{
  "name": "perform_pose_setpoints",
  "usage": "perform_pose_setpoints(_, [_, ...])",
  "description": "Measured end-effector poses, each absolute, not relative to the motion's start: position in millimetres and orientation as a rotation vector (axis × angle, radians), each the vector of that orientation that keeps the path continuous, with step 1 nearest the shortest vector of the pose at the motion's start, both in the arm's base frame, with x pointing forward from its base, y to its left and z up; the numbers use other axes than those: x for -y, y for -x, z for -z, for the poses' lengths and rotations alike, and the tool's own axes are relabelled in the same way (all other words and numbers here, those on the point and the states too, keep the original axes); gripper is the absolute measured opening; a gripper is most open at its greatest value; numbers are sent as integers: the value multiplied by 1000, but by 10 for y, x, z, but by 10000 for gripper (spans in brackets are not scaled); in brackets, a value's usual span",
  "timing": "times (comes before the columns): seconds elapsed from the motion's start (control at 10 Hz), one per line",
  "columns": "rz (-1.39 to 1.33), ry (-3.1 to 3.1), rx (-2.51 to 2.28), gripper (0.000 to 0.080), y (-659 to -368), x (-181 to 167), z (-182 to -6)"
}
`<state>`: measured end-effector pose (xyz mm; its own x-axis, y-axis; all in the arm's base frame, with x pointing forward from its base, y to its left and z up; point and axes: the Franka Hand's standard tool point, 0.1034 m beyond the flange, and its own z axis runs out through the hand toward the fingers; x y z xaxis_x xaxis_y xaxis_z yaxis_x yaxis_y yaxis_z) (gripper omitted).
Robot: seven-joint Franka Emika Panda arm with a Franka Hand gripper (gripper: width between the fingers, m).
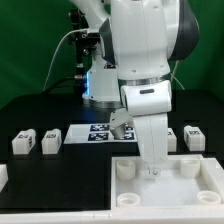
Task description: Assemble one leg
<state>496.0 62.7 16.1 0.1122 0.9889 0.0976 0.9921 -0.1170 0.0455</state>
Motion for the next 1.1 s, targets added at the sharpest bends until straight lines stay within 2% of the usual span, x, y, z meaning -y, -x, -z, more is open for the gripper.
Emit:
perform_pose_setpoints(0.2, [168,2420,1964,649,-4841,-777,-351])
perform_pose_setpoints(0.5, [188,2802,1322,649,-4728,-1103,-605])
perform_pose_setpoints(0.6, [193,2866,1147,649,-4682,-1218,-630])
perform_pose_setpoints(1.0, [168,3002,447,649,-4644,-1280,-605])
perform_pose_setpoints(1.1, [132,3012,193,649,-4560,-1429,-569])
